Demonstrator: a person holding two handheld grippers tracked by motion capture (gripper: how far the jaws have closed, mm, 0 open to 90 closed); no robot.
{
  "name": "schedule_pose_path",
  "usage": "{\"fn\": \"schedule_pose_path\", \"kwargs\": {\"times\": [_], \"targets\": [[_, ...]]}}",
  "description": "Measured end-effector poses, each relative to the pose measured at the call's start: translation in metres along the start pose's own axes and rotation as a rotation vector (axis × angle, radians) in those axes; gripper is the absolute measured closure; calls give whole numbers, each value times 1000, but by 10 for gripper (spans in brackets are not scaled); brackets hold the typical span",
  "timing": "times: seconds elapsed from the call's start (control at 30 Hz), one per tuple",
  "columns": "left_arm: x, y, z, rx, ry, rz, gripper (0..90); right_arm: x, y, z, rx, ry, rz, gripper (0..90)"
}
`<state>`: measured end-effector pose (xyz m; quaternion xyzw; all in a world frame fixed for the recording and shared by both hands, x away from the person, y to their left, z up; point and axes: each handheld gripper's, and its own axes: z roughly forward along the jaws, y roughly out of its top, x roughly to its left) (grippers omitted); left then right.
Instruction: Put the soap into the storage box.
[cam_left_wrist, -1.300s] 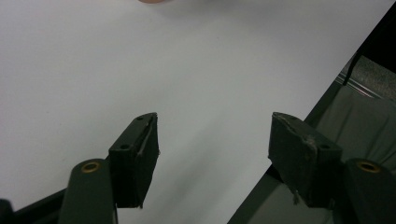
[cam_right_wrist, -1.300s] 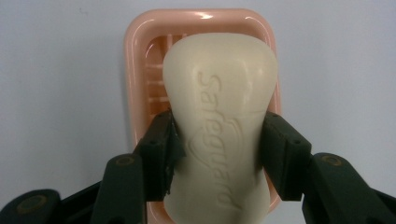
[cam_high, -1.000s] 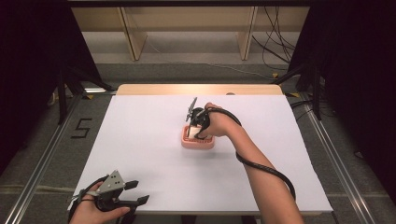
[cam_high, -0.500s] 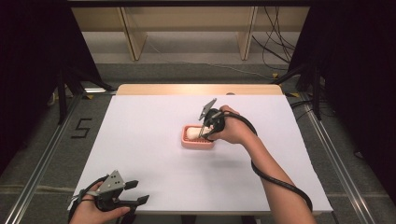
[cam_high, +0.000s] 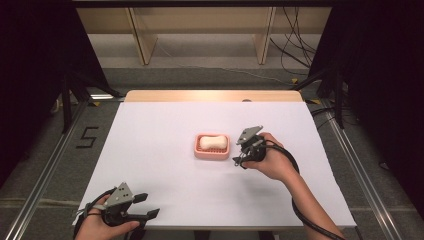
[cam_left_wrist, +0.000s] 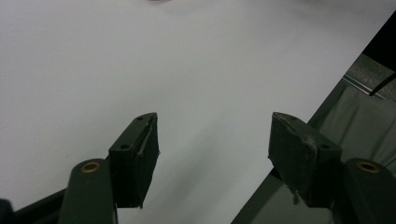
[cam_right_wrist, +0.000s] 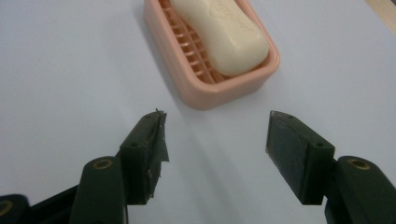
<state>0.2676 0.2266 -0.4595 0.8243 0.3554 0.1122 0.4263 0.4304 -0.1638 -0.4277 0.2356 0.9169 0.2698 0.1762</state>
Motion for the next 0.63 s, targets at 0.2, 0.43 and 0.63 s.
{"fn": "schedule_pose_path", "kwargs": {"times": [0.2,0.43,0.63], "targets": [[-1,0,0,29,-5,-1,330,11,-26,-9,-36,-20,45,404],[-1,-1,2,10,-12,-25,330,14,-37,-9,-48,-14,79,412],[0,-1,2,20,-15,-1,330,17,-38,-6,-35,4,72,432]]}}
